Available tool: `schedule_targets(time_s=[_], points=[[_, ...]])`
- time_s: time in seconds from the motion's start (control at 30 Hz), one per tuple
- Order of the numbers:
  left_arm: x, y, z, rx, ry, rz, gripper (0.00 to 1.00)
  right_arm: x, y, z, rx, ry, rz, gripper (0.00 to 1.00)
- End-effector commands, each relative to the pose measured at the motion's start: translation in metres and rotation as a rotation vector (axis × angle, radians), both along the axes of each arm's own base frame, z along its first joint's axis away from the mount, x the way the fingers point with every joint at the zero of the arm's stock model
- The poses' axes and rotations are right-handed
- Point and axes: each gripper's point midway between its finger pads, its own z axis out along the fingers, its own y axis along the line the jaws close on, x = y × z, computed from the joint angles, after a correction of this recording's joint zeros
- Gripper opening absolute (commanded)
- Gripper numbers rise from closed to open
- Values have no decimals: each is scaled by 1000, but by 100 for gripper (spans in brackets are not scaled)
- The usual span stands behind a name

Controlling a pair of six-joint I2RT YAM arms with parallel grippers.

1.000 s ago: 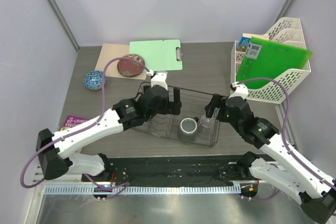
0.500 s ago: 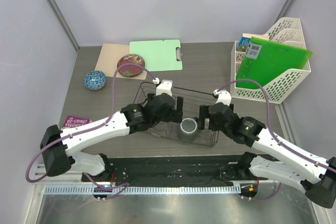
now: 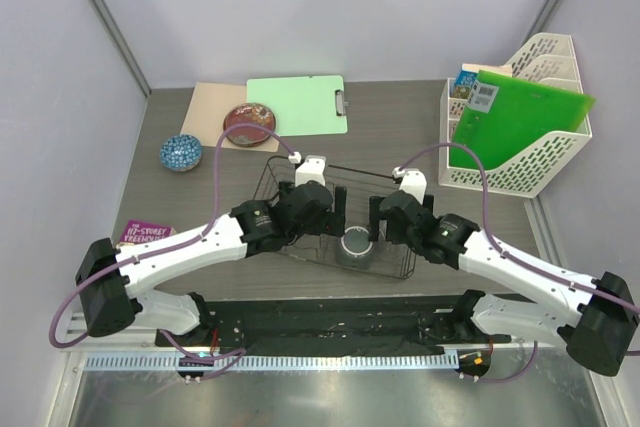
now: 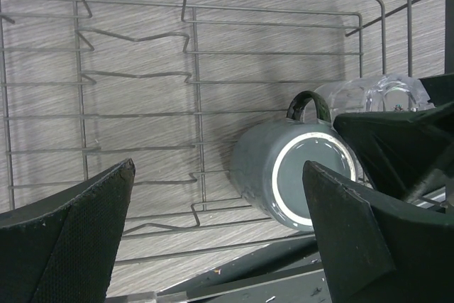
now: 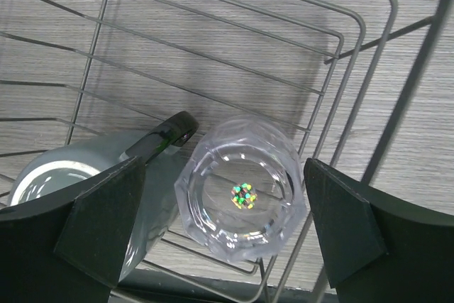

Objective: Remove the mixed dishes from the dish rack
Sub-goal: Pick up the cup from the dish rack.

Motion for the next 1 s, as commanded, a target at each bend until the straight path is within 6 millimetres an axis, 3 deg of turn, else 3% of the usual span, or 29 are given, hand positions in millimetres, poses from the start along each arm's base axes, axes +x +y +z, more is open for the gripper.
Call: schedule_targets(time_s=[0.0,0.1,0.27,0.53,0.63,0.8,0.97], points=[[1,6,10,-27,-27,33,100,4,2,-4,10,-11,-27,100],[0,6,6,-26,-21,38,100,5,0,-5,11,-16,-42,98],[0,3,3,-26,-12,33,100,3,-3,-8,11,-14,-54,81],[-2,0,-4,-29,9,28,100,-10,-12,-22,27,22,-77,78],[-2,-1,-6,-27,17,28,100,-11,-15,-22,29,20,-82,63],[-2,-1,-6,-29,17,33,100,-6,-16,-3,38,-26,-92,37],[0,3,-1,-27,0,47,100,1,-10,36,66,-80,-67,24]])
